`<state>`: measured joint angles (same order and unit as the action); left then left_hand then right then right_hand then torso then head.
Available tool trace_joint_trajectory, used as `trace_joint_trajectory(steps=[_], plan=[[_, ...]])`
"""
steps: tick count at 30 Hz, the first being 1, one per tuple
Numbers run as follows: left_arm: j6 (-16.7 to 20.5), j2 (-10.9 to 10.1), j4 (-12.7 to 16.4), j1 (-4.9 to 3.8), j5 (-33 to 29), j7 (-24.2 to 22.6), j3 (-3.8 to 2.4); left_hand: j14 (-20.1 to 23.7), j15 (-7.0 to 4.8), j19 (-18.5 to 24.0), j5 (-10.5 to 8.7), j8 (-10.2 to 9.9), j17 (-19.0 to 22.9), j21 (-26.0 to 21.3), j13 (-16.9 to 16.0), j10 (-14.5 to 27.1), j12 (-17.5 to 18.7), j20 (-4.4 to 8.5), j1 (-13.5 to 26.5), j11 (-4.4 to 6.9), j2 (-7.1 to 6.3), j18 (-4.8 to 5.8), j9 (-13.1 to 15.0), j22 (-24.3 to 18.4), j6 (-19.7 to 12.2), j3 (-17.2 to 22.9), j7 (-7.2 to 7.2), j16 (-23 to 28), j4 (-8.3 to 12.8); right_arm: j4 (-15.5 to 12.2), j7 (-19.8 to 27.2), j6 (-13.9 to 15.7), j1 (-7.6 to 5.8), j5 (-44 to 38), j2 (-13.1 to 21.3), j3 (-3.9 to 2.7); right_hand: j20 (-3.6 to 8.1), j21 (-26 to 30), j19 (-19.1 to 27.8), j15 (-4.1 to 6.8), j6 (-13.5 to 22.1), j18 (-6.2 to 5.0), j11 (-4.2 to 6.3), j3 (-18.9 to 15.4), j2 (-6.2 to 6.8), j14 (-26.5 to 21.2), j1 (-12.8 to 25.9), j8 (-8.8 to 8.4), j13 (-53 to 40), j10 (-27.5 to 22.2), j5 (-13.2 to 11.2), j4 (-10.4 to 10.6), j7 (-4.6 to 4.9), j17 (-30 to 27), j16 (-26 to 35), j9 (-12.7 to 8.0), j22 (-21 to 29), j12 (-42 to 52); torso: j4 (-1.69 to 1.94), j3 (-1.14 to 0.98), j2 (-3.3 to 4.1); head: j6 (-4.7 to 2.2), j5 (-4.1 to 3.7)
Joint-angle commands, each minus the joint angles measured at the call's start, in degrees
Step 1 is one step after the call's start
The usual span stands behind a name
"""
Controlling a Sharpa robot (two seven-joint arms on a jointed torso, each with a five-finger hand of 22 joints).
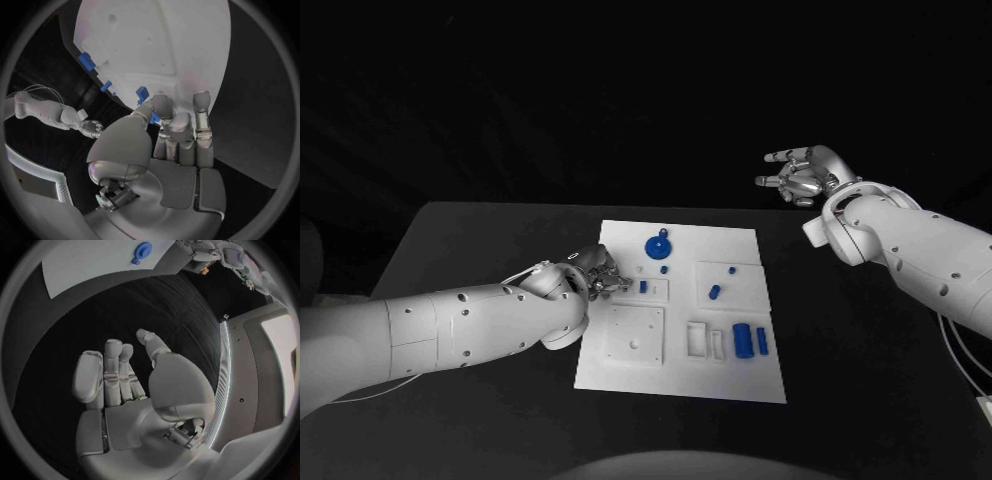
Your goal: Assemble the parts on the task board
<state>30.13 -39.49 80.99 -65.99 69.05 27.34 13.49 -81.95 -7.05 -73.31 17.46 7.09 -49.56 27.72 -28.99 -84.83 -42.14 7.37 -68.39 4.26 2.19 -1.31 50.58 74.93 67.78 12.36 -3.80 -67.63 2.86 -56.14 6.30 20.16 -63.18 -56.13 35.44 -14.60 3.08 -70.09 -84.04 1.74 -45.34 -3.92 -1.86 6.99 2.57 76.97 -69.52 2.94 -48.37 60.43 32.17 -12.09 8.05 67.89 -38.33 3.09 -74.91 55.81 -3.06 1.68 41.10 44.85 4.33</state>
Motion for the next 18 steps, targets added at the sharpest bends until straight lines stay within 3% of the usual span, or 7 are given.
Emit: trace_joint_trajectory(steps=[1, 18], plan=[[-2.5, 0.0, 0.1, 0.54, -0.8, 0.6, 0.33, 0.1, -0.15, -0.2, 0.31, 0.2, -0.2, -0.3, -0.2, -1.8, 0.2, 0.08, -1.2, 1.32, 0.92, -0.33, 0.4, 1.1, 7.0, 0.2, 6.21, -0.3, 0.7, 0.0, 0.3, -0.7, 0.05, -0.4, 0.0, -0.02, 0.06, 0.1, -2.6, 0.23, -0.4, -0.3, 0.14, 0.2, -0.03, -0.3, 0.5, 0.2, -0.1, -0.1, 0.2, 0.0, 0.08, -0.1, 0.2, 0.1, -9.6, -0.1, -0.02, 0.03, 0.02, 0.12, -0.09], [-3.0, -0.1, 0.1, 0.57, -1.2, 0.5, 0.32, 0.1, -0.18, -0.1, 0.52, 0.4, -0.6, -0.2, -0.5, -1.8, 0.1, 0.09, -1.0, 1.37, 1.07, -0.33, 0.9, 1.1, 6.9, 0.3, 6.23, -0.6, 1.2, 0.0, 0.3, -0.8, 0.14, -0.4, 0.0, -0.02, 0.06, 0.1, -2.6, 0.23, -0.4, -0.3, 0.14, 0.2, -0.03, -0.3, 0.5, 0.2, -0.1, -0.1, 0.2, 0.0, 0.08, -0.1, 0.2, 0.1, -9.6, -0.1, -0.01, 0.01, -0.02, 0.37, -0.32]])
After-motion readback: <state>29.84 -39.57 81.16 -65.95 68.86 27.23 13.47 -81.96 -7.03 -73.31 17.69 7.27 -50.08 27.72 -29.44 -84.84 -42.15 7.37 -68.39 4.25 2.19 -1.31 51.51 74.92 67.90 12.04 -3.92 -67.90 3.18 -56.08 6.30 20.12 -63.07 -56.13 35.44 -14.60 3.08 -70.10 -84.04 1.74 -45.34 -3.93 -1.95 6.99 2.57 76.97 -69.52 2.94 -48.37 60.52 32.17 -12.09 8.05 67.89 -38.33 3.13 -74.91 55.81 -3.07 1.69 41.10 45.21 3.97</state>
